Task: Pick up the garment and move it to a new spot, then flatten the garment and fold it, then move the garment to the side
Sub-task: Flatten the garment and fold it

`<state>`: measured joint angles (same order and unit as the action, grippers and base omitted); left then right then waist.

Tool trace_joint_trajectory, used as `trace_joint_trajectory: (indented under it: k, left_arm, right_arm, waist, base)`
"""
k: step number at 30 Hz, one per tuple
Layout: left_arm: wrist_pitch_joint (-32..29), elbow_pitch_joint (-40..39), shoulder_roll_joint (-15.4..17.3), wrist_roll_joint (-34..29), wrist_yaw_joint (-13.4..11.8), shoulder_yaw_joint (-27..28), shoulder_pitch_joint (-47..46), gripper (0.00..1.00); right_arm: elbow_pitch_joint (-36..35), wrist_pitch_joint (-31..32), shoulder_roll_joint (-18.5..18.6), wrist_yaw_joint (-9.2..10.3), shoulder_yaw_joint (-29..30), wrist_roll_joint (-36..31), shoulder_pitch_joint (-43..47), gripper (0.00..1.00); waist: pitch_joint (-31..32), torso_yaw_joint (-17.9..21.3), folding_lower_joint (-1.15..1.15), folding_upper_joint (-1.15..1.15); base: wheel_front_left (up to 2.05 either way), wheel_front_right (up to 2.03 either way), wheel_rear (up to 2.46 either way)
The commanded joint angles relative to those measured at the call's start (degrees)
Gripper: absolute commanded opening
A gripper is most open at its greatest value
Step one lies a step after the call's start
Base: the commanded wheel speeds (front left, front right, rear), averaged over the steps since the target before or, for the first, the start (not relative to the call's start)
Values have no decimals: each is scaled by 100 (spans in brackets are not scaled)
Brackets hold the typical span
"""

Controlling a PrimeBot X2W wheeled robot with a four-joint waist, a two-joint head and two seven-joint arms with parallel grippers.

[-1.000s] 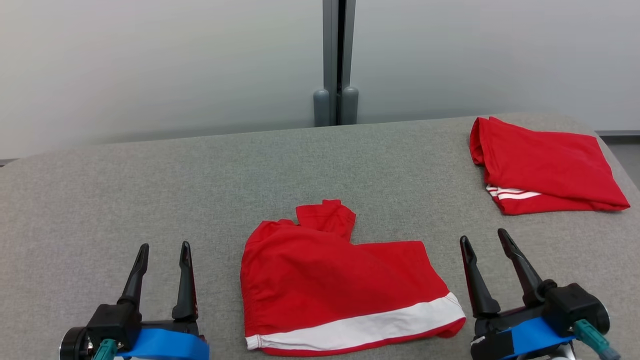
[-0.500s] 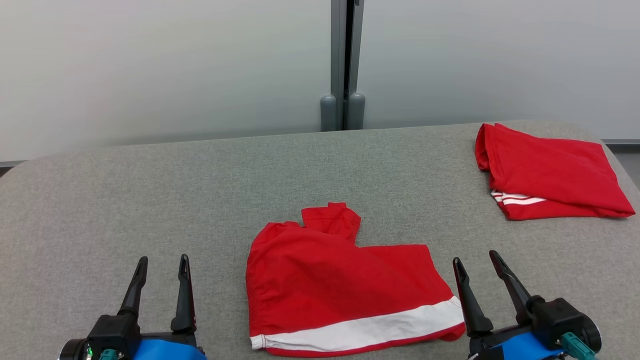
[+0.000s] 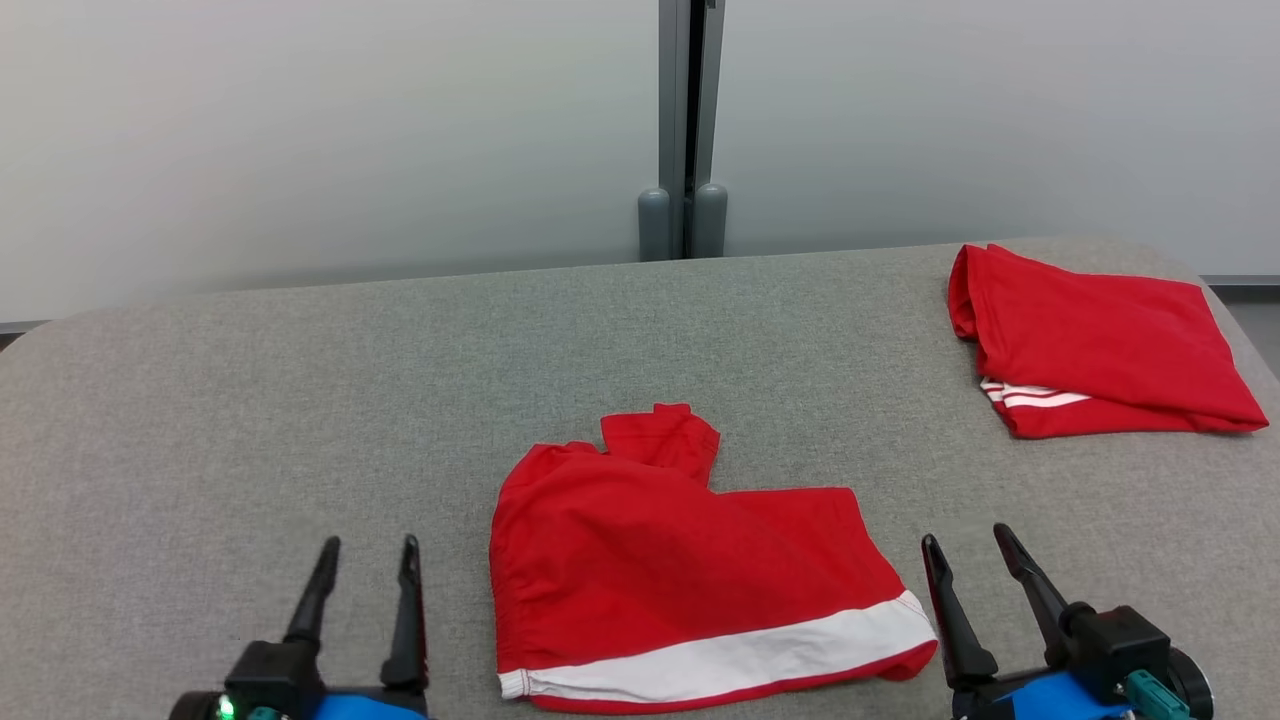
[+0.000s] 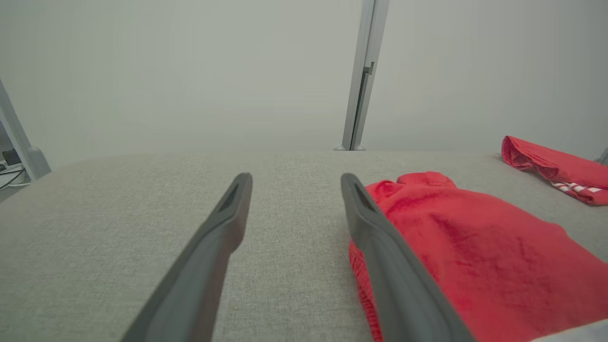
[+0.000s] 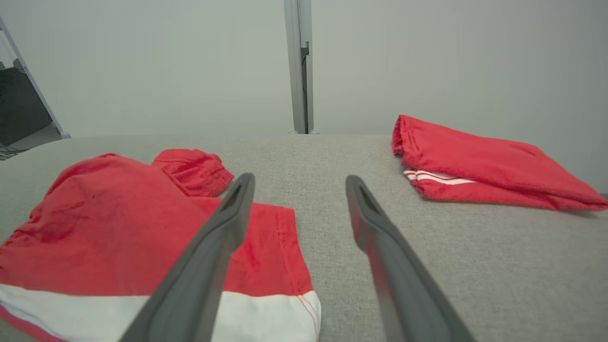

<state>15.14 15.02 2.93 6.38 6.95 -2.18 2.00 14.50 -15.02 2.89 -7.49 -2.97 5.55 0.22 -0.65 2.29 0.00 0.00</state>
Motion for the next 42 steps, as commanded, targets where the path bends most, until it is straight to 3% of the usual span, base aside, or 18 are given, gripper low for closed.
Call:
trace_joint_trajectory:
  k: [1,13,25,33,42]
  left_arm:
    - [-1,78,-6,-24,22,-77,69,100]
    - [-1,933,122,214,68,-1294,187,100]
    - [-1,1739,282,743,54,-1900,-288,100]
    - [-1,2029,311,942,54,-2179,-567,100]
    - [-2,2096,323,1088,55,-2426,-734,100]
  right_arm:
    - [87,-19,2,-1,48,-66,-47,100]
    - [1527,-19,194,-1,122,85,-469,100]
    - [2937,-19,232,-1,-425,306,-1157,100]
    - [3515,-11,176,-1,-856,336,-1419,100]
    - [3535,-3,66,-7,-1382,568,-1525,100]
  waist:
    - [-5,6,0,0]
    - [-119,58,0,0]
    - [-257,68,0,0]
    - [-302,68,0,0]
    - [-352,73,0,0]
  base:
    - [0,0,0]
    - [0,0,0]
    - [0,0,0]
    - [0,0,0]
    - [0,0,0]
